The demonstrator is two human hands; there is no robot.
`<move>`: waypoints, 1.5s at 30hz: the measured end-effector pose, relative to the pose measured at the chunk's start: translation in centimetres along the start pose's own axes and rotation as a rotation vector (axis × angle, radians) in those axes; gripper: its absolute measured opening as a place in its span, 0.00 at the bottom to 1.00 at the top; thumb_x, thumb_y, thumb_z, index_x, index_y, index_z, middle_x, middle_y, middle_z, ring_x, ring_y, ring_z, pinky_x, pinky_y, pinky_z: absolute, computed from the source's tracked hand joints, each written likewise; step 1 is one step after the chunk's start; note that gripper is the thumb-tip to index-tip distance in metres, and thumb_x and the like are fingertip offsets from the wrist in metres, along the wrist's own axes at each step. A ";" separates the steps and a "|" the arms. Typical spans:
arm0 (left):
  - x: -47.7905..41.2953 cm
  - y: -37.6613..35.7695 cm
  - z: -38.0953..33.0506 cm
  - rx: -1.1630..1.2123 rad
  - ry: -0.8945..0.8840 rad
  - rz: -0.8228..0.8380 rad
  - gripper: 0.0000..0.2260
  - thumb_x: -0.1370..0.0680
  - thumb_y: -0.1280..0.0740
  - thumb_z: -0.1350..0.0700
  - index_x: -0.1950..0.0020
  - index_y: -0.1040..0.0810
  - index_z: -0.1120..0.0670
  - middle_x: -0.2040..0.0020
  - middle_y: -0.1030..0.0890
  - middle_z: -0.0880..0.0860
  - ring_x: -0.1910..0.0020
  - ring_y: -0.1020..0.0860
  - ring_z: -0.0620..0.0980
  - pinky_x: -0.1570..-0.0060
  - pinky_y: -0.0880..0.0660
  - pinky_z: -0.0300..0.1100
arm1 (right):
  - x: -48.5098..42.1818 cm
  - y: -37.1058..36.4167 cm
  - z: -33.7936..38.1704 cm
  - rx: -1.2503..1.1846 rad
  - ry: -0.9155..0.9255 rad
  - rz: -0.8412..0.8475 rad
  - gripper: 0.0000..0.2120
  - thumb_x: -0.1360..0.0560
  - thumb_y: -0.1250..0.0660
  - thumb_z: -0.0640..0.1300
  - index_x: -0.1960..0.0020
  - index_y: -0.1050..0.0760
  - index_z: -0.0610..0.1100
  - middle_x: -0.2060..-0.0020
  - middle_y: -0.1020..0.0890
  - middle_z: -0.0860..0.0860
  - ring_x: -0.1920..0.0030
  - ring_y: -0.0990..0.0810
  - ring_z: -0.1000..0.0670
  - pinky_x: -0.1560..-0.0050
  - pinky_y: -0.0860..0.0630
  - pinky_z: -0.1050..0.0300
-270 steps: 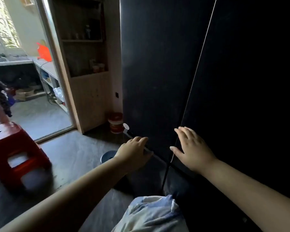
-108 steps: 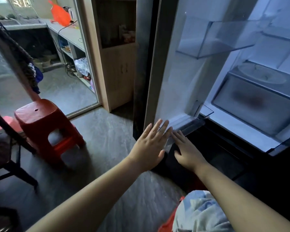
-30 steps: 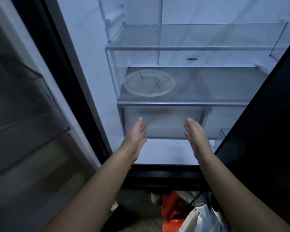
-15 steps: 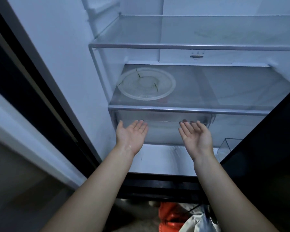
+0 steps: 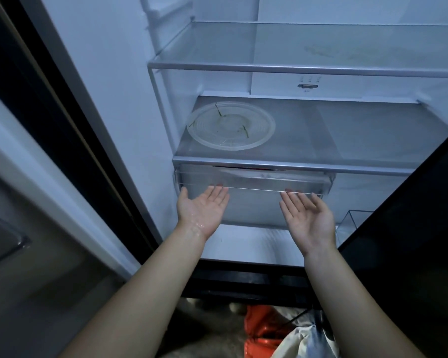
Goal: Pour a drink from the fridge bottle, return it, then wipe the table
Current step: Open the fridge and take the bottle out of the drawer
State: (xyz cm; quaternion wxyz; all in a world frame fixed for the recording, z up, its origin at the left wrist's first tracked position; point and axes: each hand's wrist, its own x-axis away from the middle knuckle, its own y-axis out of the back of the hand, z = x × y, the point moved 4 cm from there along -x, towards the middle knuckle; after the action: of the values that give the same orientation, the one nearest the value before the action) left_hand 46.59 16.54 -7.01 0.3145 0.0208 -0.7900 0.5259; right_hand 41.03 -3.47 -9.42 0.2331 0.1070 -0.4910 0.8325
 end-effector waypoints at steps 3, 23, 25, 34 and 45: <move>1.5 0.8 0.5 0.033 0.008 0.006 0.34 0.19 0.49 0.40 0.26 0.43 0.66 0.26 0.38 0.63 0.26 0.40 0.61 0.27 0.44 0.54 | 1.4 0.7 -0.2 0.017 0.003 -0.006 0.17 0.20 0.42 0.44 0.35 0.32 0.36 0.39 0.23 0.38 0.38 0.23 0.41 0.38 0.27 0.49; 12.1 5.5 1.5 -0.031 0.138 0.022 0.34 0.19 0.48 0.42 0.24 0.49 0.66 0.24 0.43 0.63 0.24 0.45 0.62 0.27 0.48 0.53 | 14.1 3.4 -3.0 0.025 0.083 -0.076 0.25 0.20 0.44 0.45 0.28 0.41 0.32 0.35 0.29 0.36 0.31 0.31 0.38 0.30 0.35 0.46; 12.6 5.6 1.5 -0.030 0.150 0.023 0.34 0.19 0.48 0.42 0.24 0.50 0.66 0.24 0.44 0.63 0.24 0.46 0.61 0.27 0.48 0.53 | 14.7 3.3 -3.1 0.026 0.090 -0.078 0.26 0.20 0.44 0.45 0.28 0.43 0.32 0.36 0.29 0.36 0.31 0.31 0.38 0.30 0.35 0.47; 13.7 6.1 1.4 -0.008 0.200 0.043 0.34 0.19 0.49 0.42 0.24 0.49 0.66 0.24 0.44 0.63 0.24 0.46 0.61 0.27 0.50 0.52 | 16.2 3.2 -3.2 0.024 0.098 -0.087 0.28 0.20 0.44 0.46 0.27 0.45 0.31 0.32 0.32 0.35 0.30 0.33 0.38 0.29 0.36 0.47; 14.3 6.2 2.2 -0.060 0.203 0.064 0.31 0.18 0.49 0.44 0.23 0.48 0.64 0.24 0.42 0.61 0.25 0.43 0.60 0.27 0.47 0.53 | 16.0 4.1 -3.0 0.063 0.084 -0.059 0.23 0.19 0.45 0.46 0.30 0.40 0.33 0.32 0.31 0.37 0.31 0.32 0.39 0.31 0.35 0.47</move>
State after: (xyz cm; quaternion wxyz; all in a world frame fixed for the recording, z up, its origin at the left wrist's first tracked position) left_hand 31.84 21.74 -5.22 0.3765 -0.0672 -0.7698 0.5110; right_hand 25.28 2.01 -7.52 0.2743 0.0937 -0.4511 0.8441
